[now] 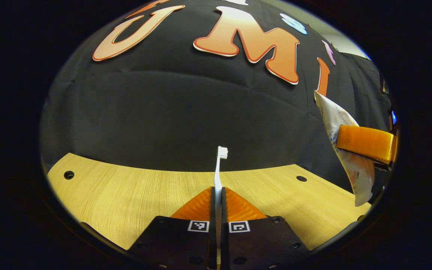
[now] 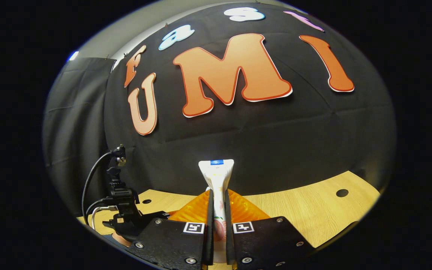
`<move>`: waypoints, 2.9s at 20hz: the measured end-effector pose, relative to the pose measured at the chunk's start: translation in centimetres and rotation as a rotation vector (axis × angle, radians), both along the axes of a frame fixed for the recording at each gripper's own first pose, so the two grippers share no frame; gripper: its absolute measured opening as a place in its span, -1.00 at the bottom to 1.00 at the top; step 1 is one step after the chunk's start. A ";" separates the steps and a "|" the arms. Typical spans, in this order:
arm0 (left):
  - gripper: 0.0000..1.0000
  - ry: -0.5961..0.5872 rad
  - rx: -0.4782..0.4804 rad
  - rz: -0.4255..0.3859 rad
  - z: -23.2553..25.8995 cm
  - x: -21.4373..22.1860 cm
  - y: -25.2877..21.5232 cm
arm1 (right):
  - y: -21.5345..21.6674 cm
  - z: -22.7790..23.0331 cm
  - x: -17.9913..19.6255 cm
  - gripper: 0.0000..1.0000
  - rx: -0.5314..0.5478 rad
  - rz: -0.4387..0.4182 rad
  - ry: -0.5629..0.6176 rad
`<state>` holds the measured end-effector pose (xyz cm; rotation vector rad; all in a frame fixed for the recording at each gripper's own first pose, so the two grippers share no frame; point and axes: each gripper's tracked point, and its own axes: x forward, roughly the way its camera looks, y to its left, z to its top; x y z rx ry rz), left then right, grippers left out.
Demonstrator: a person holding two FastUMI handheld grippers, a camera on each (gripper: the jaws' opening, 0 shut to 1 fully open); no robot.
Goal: Put the toothbrush and toothpaste on the desktop into the cup, then pick up the cup and place it on the coaster on the desktop.
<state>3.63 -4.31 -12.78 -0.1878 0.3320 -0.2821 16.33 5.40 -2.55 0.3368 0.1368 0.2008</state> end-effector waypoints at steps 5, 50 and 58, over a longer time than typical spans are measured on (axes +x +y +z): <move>-0.72 0.036 0.027 -0.039 0.3 -1.1 -0.2 | 0.2 0.6 -0.3 -0.73 -0.007 0.006 -0.015; 0.96 0.033 0.133 0.231 2.0 -16.4 17.2 | 11.6 -2.9 6.5 -0.74 0.067 0.107 -0.179; 0.96 0.065 0.135 0.236 1.2 -16.5 17.3 | 12.3 -7.0 6.9 -0.74 0.025 0.131 -0.113</move>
